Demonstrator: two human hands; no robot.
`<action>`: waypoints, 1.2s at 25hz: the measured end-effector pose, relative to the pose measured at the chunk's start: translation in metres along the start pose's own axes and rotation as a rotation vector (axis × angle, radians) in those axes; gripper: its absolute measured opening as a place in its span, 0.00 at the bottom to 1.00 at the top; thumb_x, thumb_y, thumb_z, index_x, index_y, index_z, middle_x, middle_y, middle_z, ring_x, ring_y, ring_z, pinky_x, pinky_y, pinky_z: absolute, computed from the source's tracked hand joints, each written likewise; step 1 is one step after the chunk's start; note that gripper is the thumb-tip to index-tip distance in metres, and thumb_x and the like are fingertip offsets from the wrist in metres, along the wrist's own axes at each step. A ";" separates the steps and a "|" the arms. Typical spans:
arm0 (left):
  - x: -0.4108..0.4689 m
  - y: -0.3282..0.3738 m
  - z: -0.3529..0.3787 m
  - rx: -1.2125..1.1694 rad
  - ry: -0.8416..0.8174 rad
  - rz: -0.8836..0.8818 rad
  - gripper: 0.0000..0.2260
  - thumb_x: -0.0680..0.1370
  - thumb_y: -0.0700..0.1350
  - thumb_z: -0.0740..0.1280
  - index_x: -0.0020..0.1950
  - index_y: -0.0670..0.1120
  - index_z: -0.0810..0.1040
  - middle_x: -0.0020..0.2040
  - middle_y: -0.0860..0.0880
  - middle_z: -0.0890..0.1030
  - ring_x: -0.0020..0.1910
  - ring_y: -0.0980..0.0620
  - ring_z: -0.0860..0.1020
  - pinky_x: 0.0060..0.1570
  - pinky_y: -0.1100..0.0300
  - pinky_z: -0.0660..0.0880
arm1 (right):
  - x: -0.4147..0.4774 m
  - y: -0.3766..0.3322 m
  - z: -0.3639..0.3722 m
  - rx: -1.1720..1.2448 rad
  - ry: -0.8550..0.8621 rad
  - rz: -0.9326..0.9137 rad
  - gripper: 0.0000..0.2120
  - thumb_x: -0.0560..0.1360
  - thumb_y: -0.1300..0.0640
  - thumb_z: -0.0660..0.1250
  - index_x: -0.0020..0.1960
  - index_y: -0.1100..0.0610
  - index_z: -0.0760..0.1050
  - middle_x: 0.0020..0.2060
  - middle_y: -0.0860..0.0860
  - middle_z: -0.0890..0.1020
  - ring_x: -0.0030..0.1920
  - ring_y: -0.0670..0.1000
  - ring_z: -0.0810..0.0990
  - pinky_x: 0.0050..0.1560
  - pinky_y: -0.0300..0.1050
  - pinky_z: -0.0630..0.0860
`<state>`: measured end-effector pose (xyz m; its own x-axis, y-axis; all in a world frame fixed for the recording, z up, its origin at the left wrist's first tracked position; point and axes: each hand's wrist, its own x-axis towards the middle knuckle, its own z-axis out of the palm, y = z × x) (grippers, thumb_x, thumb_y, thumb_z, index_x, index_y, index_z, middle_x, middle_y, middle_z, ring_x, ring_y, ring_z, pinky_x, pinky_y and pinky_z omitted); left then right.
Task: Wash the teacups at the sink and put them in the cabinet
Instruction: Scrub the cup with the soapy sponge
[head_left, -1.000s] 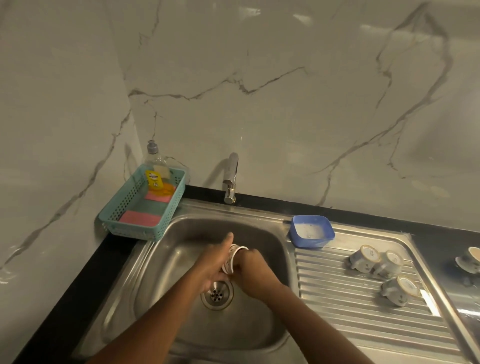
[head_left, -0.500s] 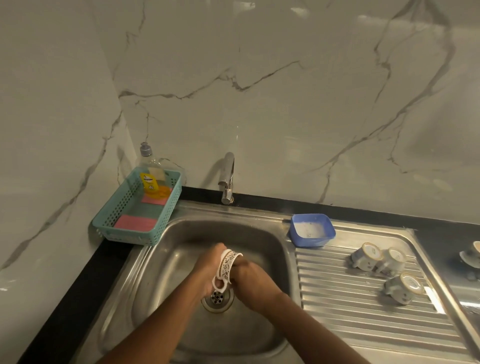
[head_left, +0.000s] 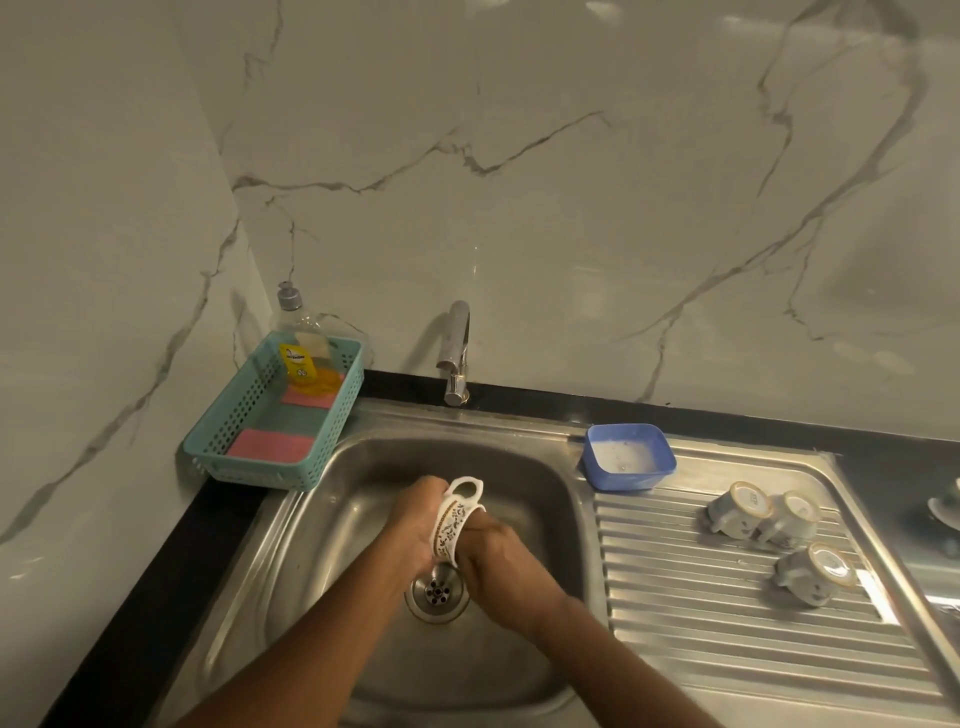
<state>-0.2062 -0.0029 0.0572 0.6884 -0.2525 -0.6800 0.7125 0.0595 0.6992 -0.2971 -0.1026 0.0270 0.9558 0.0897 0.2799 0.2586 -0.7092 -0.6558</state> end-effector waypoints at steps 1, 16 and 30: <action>-0.002 -0.003 -0.003 0.032 -0.016 -0.027 0.10 0.73 0.40 0.64 0.32 0.41 0.76 0.27 0.45 0.75 0.22 0.48 0.74 0.25 0.61 0.70 | -0.001 0.009 -0.002 -0.132 -0.094 -0.054 0.11 0.78 0.64 0.62 0.53 0.58 0.82 0.54 0.52 0.82 0.51 0.50 0.81 0.50 0.42 0.78; -0.005 -0.004 -0.006 0.125 -0.076 -0.064 0.13 0.74 0.47 0.65 0.29 0.46 0.73 0.25 0.49 0.71 0.23 0.51 0.71 0.27 0.61 0.67 | 0.003 0.010 -0.012 -0.059 -0.069 -0.020 0.12 0.79 0.61 0.60 0.53 0.58 0.83 0.53 0.54 0.84 0.53 0.51 0.83 0.56 0.47 0.80; -0.004 -0.002 -0.005 0.082 -0.090 -0.084 0.13 0.77 0.43 0.60 0.33 0.43 0.73 0.26 0.47 0.73 0.21 0.50 0.72 0.24 0.62 0.69 | -0.003 0.008 -0.016 0.001 -0.071 -0.041 0.09 0.76 0.64 0.60 0.45 0.60 0.79 0.45 0.54 0.82 0.44 0.50 0.80 0.47 0.44 0.78</action>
<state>-0.2100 0.0033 0.0571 0.6091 -0.3390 -0.7170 0.7510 -0.0440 0.6588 -0.3000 -0.1196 0.0323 0.9520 0.1675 0.2562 0.2975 -0.7032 -0.6458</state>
